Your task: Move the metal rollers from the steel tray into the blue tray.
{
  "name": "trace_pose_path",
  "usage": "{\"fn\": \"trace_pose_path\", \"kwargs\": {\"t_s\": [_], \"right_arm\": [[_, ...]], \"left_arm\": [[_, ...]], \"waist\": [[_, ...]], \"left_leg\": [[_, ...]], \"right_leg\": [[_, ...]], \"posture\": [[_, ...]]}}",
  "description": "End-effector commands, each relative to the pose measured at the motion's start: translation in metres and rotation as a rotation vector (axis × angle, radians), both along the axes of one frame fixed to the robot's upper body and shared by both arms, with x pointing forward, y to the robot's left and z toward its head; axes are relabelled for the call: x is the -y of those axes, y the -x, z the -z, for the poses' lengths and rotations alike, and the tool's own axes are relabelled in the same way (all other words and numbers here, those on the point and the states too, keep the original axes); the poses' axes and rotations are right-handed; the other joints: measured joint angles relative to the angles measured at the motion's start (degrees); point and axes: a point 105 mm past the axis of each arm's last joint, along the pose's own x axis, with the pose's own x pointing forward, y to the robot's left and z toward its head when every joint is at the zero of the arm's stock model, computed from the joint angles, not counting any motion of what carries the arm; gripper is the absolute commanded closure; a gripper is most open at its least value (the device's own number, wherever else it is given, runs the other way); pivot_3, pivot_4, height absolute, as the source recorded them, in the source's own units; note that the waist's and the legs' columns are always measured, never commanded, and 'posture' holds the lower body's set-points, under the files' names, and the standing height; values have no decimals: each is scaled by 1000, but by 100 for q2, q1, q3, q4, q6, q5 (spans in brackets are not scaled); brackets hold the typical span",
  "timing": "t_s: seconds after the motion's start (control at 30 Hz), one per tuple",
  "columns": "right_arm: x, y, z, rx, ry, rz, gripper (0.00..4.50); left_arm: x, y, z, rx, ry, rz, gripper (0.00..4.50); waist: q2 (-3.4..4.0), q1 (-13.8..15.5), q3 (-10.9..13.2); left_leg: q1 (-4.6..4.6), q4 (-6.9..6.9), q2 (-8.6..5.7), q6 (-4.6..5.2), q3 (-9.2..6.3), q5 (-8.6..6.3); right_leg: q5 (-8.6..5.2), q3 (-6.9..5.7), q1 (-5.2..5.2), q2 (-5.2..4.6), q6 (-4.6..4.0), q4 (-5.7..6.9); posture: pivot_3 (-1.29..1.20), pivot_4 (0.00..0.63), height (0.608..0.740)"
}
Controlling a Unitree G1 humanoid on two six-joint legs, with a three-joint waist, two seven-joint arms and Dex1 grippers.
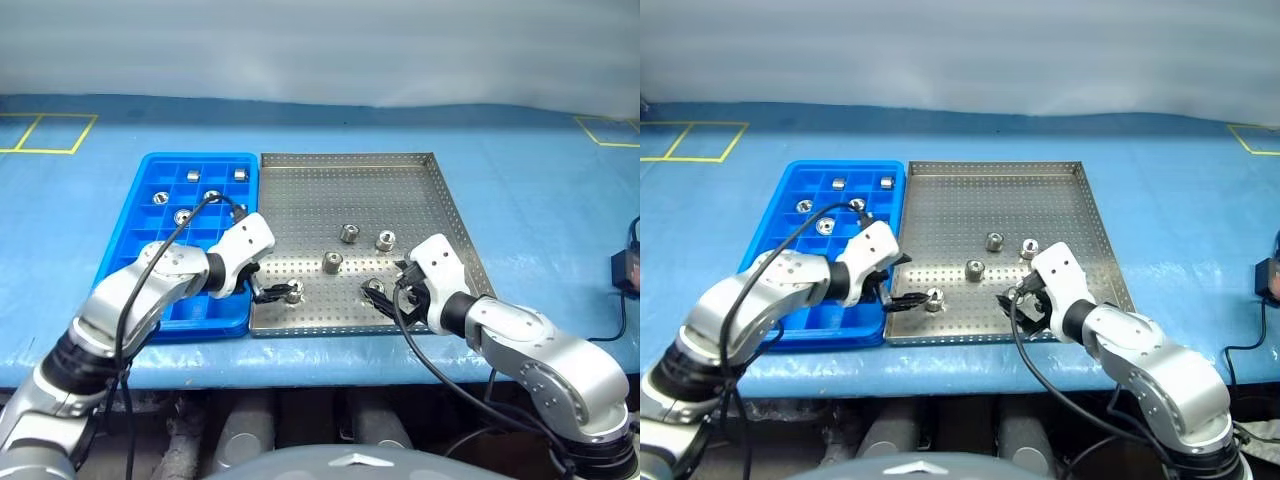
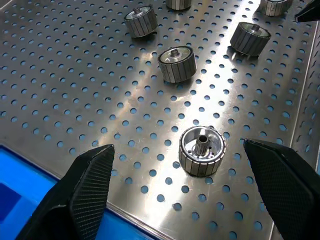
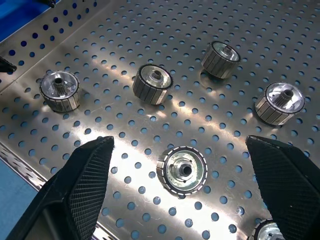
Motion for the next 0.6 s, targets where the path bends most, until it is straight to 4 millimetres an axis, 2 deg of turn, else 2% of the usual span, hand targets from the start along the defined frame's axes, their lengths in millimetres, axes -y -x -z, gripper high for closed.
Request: {"fn": "trace_pose_path", "kwargs": {"t_s": [0.03, 0.2, 0.33, 0.6], "right_arm": [[-5, 2, -10, 58, -13, -8, 39], [-4, 4, -8, 62, -26, 17, 39], [-5, 6, -7, 62, -36, 34, 39], [-8, 6, -5, 64, -56, 45, 39]], "left_arm": [[7, -3, -1, -15, -27, 81, 0], [10, -3, 8, -90, -94, 178, 0], [4, -7, 15, -101, -150, 183, 0], [10, -7, 31, -115, -221, 226, 0]], "waist": [[0, -21, 0], [0, -64, 0], [0, -98, 0], [0, -131, 0]], "left_leg": [[-1, 0, 0, 0, 0, 0], [-5, 0, 0, 4, 5, -2], [-2, 0, 0, 5, 11, -3], [-5, 11, 1, 9, 12, -5]], "right_leg": [[0, 0, -1, 0, 0, -1], [1, 5, -6, 1, 2, -2], [2, 11, -6, 2, 4, -1], [3, 13, -6, 1, 5, 2]], "posture": [[26, 150, 740], [0, 150, 740], [-12, 150, 740], [-24, 150, 740]]}}
